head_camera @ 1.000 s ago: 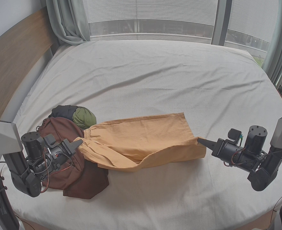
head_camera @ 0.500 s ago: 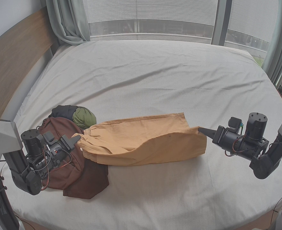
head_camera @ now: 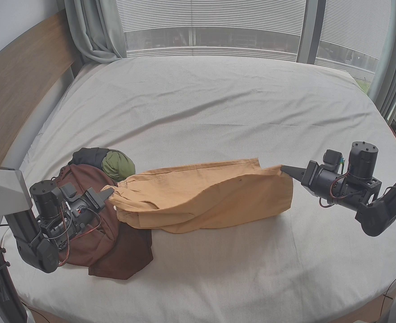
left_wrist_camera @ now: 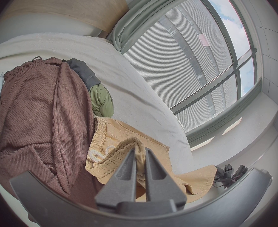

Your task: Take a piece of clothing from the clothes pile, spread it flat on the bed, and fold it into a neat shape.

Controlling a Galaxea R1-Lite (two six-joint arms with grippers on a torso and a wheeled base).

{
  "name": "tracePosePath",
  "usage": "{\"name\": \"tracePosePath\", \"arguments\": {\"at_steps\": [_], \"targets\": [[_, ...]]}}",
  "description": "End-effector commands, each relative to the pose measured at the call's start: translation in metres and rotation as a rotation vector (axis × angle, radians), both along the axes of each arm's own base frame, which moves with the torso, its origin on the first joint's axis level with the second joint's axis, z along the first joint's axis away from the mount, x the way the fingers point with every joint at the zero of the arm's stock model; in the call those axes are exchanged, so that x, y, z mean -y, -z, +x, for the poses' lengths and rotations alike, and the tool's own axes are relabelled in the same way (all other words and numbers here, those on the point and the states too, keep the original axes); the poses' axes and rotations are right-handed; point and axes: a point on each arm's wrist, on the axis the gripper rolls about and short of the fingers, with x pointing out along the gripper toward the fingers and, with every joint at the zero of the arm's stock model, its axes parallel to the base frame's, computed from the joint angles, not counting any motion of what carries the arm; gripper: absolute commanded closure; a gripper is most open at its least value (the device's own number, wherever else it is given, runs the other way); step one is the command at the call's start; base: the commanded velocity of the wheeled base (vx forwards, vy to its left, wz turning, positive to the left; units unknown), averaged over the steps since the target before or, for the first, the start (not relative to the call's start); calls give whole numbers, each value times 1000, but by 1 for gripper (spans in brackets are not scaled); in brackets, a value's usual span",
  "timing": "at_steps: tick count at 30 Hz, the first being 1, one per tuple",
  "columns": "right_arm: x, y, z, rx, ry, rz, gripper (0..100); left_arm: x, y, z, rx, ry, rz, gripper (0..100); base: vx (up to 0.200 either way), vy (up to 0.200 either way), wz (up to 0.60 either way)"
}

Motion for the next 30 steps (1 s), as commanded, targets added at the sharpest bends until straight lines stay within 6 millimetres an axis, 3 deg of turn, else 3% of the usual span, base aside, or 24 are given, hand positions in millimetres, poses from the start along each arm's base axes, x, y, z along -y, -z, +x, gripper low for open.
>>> {"name": "tracePosePath", "arguments": {"at_steps": [1, 18, 30], "targets": [[-1, -22, -2, 53, -6, 12, 100, 0, 0, 2, 4, -2, -1, 100, 0, 0, 0], [-5, -42, 14, 53, -4, 14, 100, -5, -2, 7, 23, -21, -1, 100, 0, 0, 0], [-6, -19, 44, -21, 13, -3, 100, -3, 2, 17, 20, -47, -20, 100, 0, 0, 0]]}}
